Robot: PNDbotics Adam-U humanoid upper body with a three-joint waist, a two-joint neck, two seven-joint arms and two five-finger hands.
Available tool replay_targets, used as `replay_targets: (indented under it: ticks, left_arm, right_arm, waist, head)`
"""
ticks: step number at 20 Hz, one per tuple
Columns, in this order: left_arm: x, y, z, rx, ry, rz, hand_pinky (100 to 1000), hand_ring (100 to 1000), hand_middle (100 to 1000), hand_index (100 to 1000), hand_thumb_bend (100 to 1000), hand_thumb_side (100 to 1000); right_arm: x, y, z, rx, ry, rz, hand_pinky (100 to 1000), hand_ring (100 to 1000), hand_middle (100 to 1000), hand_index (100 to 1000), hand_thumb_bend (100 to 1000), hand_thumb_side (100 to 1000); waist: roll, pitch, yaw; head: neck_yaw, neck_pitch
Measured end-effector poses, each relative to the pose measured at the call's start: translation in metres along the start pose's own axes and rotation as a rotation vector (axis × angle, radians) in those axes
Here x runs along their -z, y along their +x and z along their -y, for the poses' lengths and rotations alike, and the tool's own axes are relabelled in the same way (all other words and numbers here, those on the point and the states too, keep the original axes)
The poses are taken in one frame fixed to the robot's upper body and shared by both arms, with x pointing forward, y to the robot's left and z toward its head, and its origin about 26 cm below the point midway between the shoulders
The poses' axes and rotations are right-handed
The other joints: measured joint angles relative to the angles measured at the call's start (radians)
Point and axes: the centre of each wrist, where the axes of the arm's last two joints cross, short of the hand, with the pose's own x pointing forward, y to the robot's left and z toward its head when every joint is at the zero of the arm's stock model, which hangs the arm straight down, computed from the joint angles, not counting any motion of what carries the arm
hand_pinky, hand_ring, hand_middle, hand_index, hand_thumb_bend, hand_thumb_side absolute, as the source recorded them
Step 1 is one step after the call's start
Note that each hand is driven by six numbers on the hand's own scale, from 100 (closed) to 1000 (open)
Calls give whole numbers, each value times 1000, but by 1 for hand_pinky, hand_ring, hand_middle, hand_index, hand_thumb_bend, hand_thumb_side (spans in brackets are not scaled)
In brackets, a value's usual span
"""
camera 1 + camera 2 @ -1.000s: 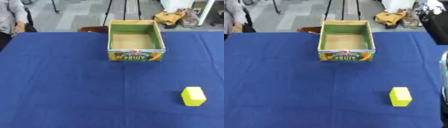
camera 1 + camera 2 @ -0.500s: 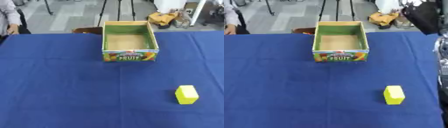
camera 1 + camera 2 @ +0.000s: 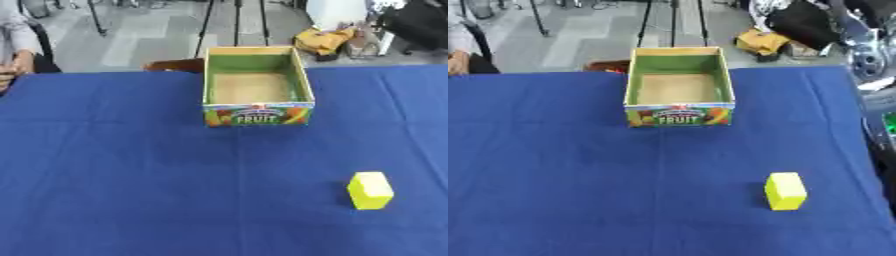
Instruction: Pick up objects on the table and place them in the box.
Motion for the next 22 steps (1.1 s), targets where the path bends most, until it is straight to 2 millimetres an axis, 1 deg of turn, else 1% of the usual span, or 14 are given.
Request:
replay_targets:
  ticks: [4, 8, 11, 14, 15, 17, 19, 20, 21, 22]
  left_arm:
    - [0, 0, 0, 0, -2, -1, 599, 699, 841, 982, 143, 1000]
    - [0, 0, 1, -3, -7, -5, 599, 699, 842, 982, 142, 1000]
    - [-1, 0, 1, -3, -9, -6, 599, 699, 842, 982, 142, 1000]
    - [-1, 0, 1, -3, -9, -5, 599, 699, 842, 982, 140, 1000]
    - [-1, 0, 1, -3, -9, -5, 599, 699, 842, 982, 140, 1000]
    - [-1, 0, 1, -3, -10, -5, 599, 700, 843, 982, 138, 1000]
    - [-1, 0, 1, -3, -10, -5, 598, 700, 843, 982, 137, 1000]
    - [-1, 0, 1, -3, -10, -5, 598, 700, 843, 982, 136, 1000]
    - [-1, 0, 1, -3, -11, -5, 598, 700, 843, 982, 136, 1000]
    - [-1, 0, 1, -3, -11, -5, 598, 700, 843, 982, 137, 1000]
  right_arm:
    - [8, -9, -15, -36, 151, 38, 873, 915, 871, 936, 100, 1000]
    - [8, -22, -31, -55, 302, 67, 877, 920, 872, 940, 146, 1000]
    - [5, -32, -35, -65, 380, 72, 878, 920, 870, 939, 178, 1000]
    - [1, -39, -35, -70, 444, 72, 879, 920, 878, 945, 241, 1000]
    - [-1, -41, -36, -68, 464, 70, 879, 920, 878, 945, 245, 1000]
    - [-7, -46, -37, -60, 506, 64, 883, 923, 878, 953, 324, 1000]
    - [-12, -51, -37, -45, 545, 59, 887, 926, 875, 955, 384, 1000]
    - [-15, -53, -37, -38, 561, 58, 897, 934, 878, 961, 512, 1000]
    - [-17, -55, -37, -32, 580, 59, 899, 935, 878, 962, 539, 1000]
    - [-20, -57, -37, -28, 597, 60, 906, 942, 877, 970, 624, 974]
  waist:
    - [-1, 0, 1]
    - [-7, 0, 1]
    - [-7, 0, -1]
    - [-8, 0, -2]
    - [-8, 0, -2]
    - [-7, 1, -3]
    - [-7, 5, -4]
    - [-7, 6, -5]
    - [-7, 6, -6]
    - [-8, 6, -7]
  head:
    - [0, 0]
    - [1, 0]
    - [2, 0]
    - [4, -1]
    - [5, -1]
    - [8, -2]
    - [9, -3]
    - [9, -4]
    - [9, -5]
    - [10, -6]
